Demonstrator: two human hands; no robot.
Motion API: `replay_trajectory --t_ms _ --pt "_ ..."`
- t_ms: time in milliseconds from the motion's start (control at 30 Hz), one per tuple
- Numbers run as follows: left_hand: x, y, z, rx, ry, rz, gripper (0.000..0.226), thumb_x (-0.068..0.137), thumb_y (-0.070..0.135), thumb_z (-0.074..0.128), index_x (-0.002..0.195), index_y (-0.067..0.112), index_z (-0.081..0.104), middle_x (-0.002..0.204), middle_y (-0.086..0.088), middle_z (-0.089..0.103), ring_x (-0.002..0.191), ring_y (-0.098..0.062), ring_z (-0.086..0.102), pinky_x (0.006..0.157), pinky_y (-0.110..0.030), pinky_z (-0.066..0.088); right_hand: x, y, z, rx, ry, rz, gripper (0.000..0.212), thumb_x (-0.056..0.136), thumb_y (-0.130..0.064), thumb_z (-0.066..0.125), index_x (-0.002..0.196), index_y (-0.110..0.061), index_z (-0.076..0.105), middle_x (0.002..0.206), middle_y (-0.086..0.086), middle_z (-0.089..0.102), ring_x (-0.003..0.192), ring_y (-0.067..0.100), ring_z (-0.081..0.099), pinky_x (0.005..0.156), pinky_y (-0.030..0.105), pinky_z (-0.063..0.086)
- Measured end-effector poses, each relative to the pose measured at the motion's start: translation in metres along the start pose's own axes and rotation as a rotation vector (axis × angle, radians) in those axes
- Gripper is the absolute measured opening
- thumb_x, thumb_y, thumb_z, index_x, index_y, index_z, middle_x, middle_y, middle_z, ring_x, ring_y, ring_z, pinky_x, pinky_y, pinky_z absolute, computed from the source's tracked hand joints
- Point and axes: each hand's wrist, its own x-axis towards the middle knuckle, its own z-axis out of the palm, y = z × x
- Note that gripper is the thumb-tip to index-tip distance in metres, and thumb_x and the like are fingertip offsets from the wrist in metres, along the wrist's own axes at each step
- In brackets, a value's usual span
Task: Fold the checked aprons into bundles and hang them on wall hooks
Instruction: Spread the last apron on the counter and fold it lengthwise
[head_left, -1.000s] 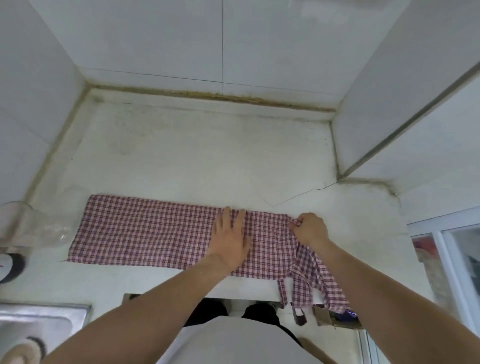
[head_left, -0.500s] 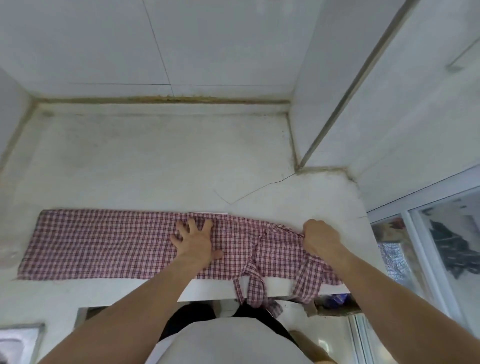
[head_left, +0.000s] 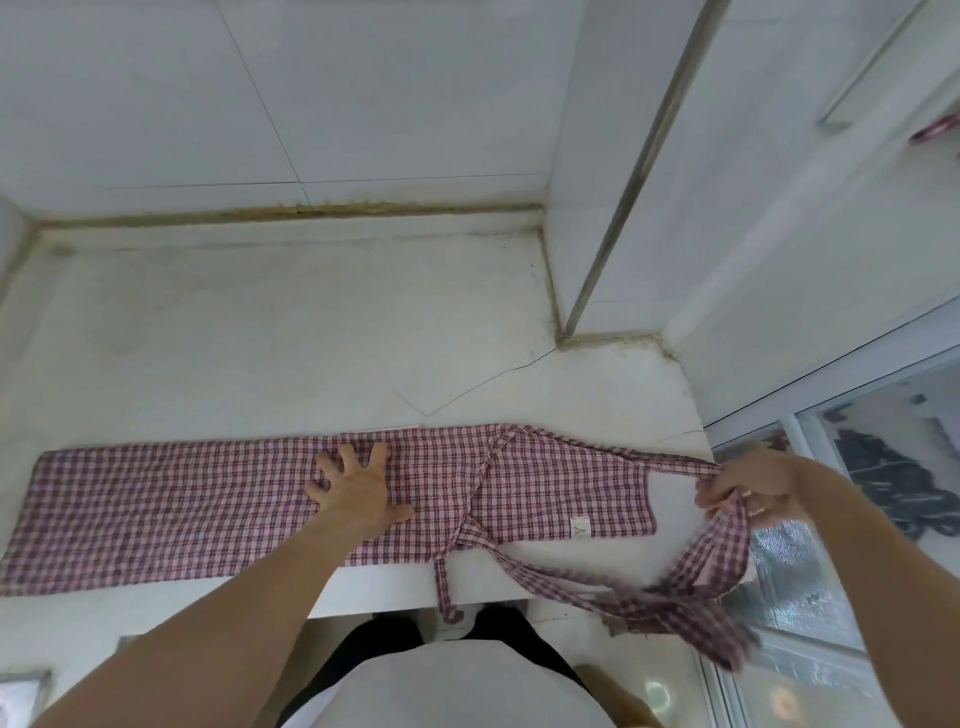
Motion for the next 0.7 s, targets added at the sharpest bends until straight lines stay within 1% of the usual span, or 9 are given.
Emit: replay_trajectory --t_ms 100,167,233,300,333,400,500,600,700 --pt "0.0 0.001 0.001 -0.009 0.014 0.002 0.092 0.082 0.057 0.071 0.149 0.031 0.012 0.159 -0.022 -0.003 0.146 -0.05 -0.003 0.115 -0.068 0.015 -0.008 0.026 -0.014 0.477 -0.24 -0.199 0.051 0.061 0.002 0.088 0.105 0.008 0.063 0.087 0.025 0.068 0.085 0.041 0.07 0.077 0.055 0.058" --pt "0.001 0.0 0.001 -0.01 0.025 0.006 0.091 0.081 0.057 0.071 0.147 0.032 0.014 0.159 -0.021 0.0 0.146 -0.049 -0.002 0.115 -0.067 0.016 -0.006 0.042 -0.011 0.822 -0.306 -0.407 0.058 0.058 -0.02 0.097 0.102 0.0 0.065 0.085 0.017 0.068 0.089 0.036 0.069 0.083 0.056 0.056" --pt "0.002 0.001 0.002 -0.006 0.03 0.014 0.089 0.081 0.058 0.07 0.146 0.033 0.014 0.158 -0.021 0.002 0.146 -0.049 0.0 0.115 -0.067 0.016 0.0 0.051 0.003 1.128 -0.383 -0.622 0.054 0.086 -0.042 0.074 0.12 -0.004 0.06 0.113 0.015 0.069 0.113 0.033 0.06 0.104 0.058 0.043" --pt "0.002 0.001 0.002 -0.004 0.025 0.014 0.09 0.082 0.058 0.069 0.147 0.032 0.012 0.158 -0.021 0.001 0.146 -0.049 -0.002 0.115 -0.067 0.015 0.013 0.053 0.009 1.256 -0.461 -0.706 0.069 0.102 -0.055 0.037 0.147 -0.002 0.04 0.152 0.017 0.042 0.141 0.034 0.037 0.122 0.054 0.012" --pt "0.001 0.001 0.003 -0.003 0.023 0.015 0.09 0.083 0.058 0.068 0.147 0.032 0.011 0.158 -0.021 0.0 0.146 -0.049 -0.003 0.116 -0.067 0.015 0.012 0.052 0.018 1.261 -0.5 -0.713 0.072 0.104 -0.056 0.029 0.153 -0.003 0.029 0.16 0.017 0.025 0.148 0.034 0.025 0.123 0.052 0.004" --pt "0.001 -0.001 0.004 -0.009 0.023 0.022 0.091 0.083 0.059 0.067 0.148 0.033 0.01 0.159 -0.021 -0.001 0.146 -0.049 -0.005 0.116 -0.066 0.014 0.003 0.04 0.038 1.287 -0.497 -0.722 0.072 0.101 -0.046 0.049 0.153 -0.003 0.026 0.159 0.02 0.025 0.148 0.035 0.025 0.121 0.054 0.017" --pt "0.001 -0.005 0.007 -0.023 0.04 0.038 0.09 0.084 0.064 0.062 0.15 0.035 0.008 0.16 -0.018 -0.003 0.147 -0.047 -0.007 0.117 -0.066 0.012 -0.009 0.021 0.028 1.413 -0.358 -0.703 0.074 0.064 -0.012 0.087 0.131 0.002 0.059 0.135 0.014 0.061 0.123 0.025 0.06 0.104 0.048 0.046" --pt "0.002 -0.008 0.015 0.003 0.032 0.04 0.092 0.087 0.075 0.044 0.154 0.036 -0.005 0.161 -0.019 -0.015 0.146 -0.048 -0.016 0.117 -0.064 0.003 0.002 0.015 0.013 1.506 -0.265 -0.723 0.077 0.036 0.0 0.096 0.106 -0.011 0.065 0.094 -0.003 0.072 0.099 0.011 0.068 0.115 0.045 0.033" --pt "0.002 -0.016 0.03 0.053 0.006 0.052 0.088 0.086 0.081 0.014 0.146 0.039 -0.034 0.155 -0.016 -0.037 0.142 -0.043 -0.032 0.119 -0.06 -0.008 0.009 0.011 0.012 1.629 -0.192 -0.617 0.096 0.035 0.009 0.089 0.125 -0.016 0.065 0.115 -0.003 0.071 0.117 0.013 0.063 0.114 0.048 0.035"
